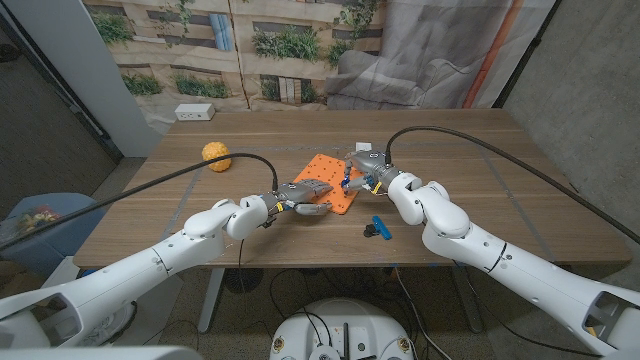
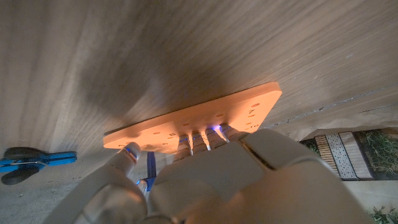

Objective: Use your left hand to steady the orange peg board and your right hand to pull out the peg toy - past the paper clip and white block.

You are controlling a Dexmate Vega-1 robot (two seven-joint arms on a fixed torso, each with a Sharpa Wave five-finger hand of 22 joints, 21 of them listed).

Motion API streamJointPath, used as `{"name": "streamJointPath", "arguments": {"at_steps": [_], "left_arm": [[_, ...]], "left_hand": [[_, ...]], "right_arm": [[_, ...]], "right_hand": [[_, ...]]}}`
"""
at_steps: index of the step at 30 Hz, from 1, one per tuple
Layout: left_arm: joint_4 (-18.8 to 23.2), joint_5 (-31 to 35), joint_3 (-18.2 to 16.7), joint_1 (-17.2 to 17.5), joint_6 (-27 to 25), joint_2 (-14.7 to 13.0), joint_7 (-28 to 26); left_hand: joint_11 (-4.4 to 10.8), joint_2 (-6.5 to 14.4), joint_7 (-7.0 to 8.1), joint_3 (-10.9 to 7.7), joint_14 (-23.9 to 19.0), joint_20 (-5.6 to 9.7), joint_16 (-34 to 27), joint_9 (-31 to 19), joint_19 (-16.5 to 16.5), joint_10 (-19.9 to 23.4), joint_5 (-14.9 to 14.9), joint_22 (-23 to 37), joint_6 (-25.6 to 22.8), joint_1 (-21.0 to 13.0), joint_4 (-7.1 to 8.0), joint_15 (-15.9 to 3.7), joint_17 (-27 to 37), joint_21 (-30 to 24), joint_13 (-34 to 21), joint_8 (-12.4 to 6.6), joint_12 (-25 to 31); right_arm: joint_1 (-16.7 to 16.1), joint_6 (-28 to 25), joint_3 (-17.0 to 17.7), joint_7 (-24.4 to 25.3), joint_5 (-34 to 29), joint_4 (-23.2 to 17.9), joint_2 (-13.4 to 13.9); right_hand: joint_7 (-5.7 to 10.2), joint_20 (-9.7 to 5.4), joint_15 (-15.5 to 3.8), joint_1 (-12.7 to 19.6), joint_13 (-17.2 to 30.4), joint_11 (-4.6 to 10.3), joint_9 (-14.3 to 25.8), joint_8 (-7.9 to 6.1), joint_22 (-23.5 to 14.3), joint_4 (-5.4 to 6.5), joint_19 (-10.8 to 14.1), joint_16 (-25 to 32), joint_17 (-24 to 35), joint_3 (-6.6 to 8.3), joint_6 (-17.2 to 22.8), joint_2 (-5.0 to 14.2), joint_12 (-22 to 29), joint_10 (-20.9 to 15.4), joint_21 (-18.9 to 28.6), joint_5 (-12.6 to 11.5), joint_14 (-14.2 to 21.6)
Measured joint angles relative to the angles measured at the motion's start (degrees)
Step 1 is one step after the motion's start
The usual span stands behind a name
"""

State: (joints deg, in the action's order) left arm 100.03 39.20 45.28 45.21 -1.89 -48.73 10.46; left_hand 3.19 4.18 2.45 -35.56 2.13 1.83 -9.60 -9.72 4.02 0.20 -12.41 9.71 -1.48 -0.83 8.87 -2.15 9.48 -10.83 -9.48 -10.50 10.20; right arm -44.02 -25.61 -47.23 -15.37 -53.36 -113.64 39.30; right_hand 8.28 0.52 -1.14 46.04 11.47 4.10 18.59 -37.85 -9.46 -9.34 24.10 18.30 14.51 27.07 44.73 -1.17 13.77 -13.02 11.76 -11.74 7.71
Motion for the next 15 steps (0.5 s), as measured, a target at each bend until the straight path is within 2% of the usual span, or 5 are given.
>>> {"name": "streamJointPath", "arguments": {"at_steps": [15], "left_arm": [[0.0, 0.1, 0.0, 0.0, 0.0, -0.1, 0.0]], "left_hand": [[0.0, 0.0, 0.0, -0.07, 0.0, 0.01, -0.2, 0.0, 0.0, 0.0, 0.0, 0.0, 0.0, 0.0, 0.06, 0.01, 0.0, 0.1, 0.0, 0.05, 0.0]], "right_arm": [[-0.2, -0.7, 1.0, -0.1, 1.0, -2.2, 0.7]], "right_hand": [[0.0, 0.01, 0.22, 0.0, 0.0, -0.21, 0.0, 0.0, 0.0, 0.0, 0.0, 0.0, 0.3, 0.0, 0.0, 0.0, -0.3, -0.2, -0.4, 0.0, -0.2]]}}
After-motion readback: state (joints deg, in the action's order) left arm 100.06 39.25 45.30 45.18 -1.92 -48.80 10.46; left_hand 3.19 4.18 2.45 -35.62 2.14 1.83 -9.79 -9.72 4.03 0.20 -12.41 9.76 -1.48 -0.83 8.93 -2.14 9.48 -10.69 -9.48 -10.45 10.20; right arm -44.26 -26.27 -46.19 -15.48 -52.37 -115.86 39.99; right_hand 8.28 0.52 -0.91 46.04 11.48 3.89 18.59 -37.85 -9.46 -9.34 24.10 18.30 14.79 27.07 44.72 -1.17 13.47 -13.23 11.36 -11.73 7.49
